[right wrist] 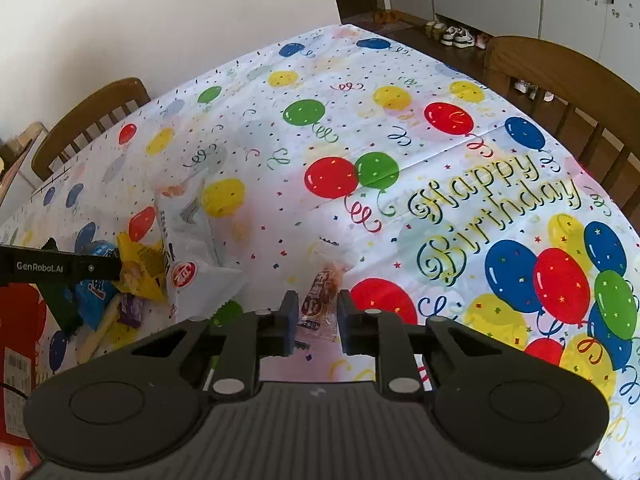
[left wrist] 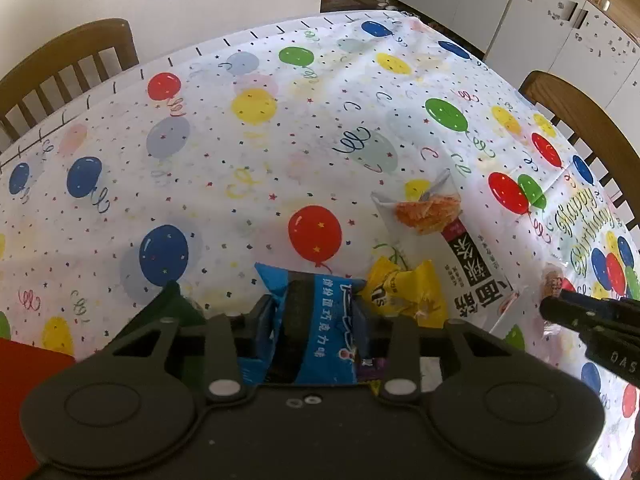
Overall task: Organize snacks
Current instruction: 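Grasp the blue packet with the left tool while the right tool grasps the brown wrapped bar, then carry the blue packet and brown bar over the box with both tools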
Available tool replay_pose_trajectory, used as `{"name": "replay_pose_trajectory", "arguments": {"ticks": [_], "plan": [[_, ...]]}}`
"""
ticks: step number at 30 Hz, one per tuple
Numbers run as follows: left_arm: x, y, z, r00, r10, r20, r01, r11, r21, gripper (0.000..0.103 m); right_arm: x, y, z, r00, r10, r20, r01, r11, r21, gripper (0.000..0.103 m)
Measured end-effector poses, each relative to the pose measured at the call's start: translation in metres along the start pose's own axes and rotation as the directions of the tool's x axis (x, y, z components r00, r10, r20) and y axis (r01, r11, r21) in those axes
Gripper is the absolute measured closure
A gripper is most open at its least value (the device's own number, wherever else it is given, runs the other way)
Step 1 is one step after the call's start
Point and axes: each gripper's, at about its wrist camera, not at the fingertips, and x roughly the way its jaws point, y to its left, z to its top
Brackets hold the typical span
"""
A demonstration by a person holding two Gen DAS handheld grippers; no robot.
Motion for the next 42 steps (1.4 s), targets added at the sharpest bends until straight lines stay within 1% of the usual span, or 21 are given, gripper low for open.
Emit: {"name": "replay_pose_trajectory", "arguments": {"ticks": [4,9,13,16,21,25,27,31,38,42], "plan": [[-0.005,0.000,-0.002,1.000,0.004,0.008,-0.004,1.000,-0.011,0.068,-0.005,-0.002,-0.001,1.000,0.006,0.011,-0.006,1.000,0.001,0.084],[-0.017,0.001,-0.004,0.999,-0.010,0.033,0.011,0.999,-0.038,0.068,-0.016,-0.001,-0.004,0.999,0.020,0.024,-0.020,1.000,-0.021,0.084],[-0.028,0.004,-0.007,0.998,-0.051,0.049,0.055,0.994,-0.092,0.068,-0.027,-0.002,-0.006,0.999,0.037,0.035,-0.036,0.999,-0.032,0.084],[-0.036,0.003,-0.012,0.996,-0.077,0.052,0.082,0.991,-0.108,0.068,-0.036,-0.002,-0.009,0.998,0.054,0.043,-0.052,0.997,-0.055,0.084],[-0.051,0.000,-0.026,0.992,-0.107,0.061,0.114,0.984,-0.135,0.068,-0.050,0.001,-0.016,0.995,0.084,0.047,-0.079,0.992,-0.099,0.084],[-0.061,0.000,-0.039,0.987,-0.147,0.068,0.156,0.973,-0.170,0.068,-0.059,0.005,-0.023,0.993,0.109,0.045,-0.102,0.986,-0.131,0.084],[-0.065,-0.002,-0.046,0.985,-0.157,0.068,0.166,0.971,-0.170,0.068,-0.063,0.007,-0.027,0.992,0.119,0.044,-0.111,0.982,-0.150,0.084],[-0.071,-0.008,-0.064,0.987,-0.146,0.070,0.155,0.976,-0.154,0.068,-0.069,0.014,-0.034,0.989,0.144,0.038,-0.135,0.973,-0.190,0.084],[-0.071,-0.020,-0.088,0.994,-0.076,0.084,0.085,0.991,-0.102,0.067,-0.071,0.023,-0.042,0.986,0.165,0.021,-0.156,0.964,-0.216,0.084],[-0.065,-0.020,-0.100,0.997,-0.056,0.061,0.061,0.993,-0.098,0.067,-0.071,0.024,-0.045,0.985,0.169,0.017,-0.162,0.962,-0.220,0.084]]}}
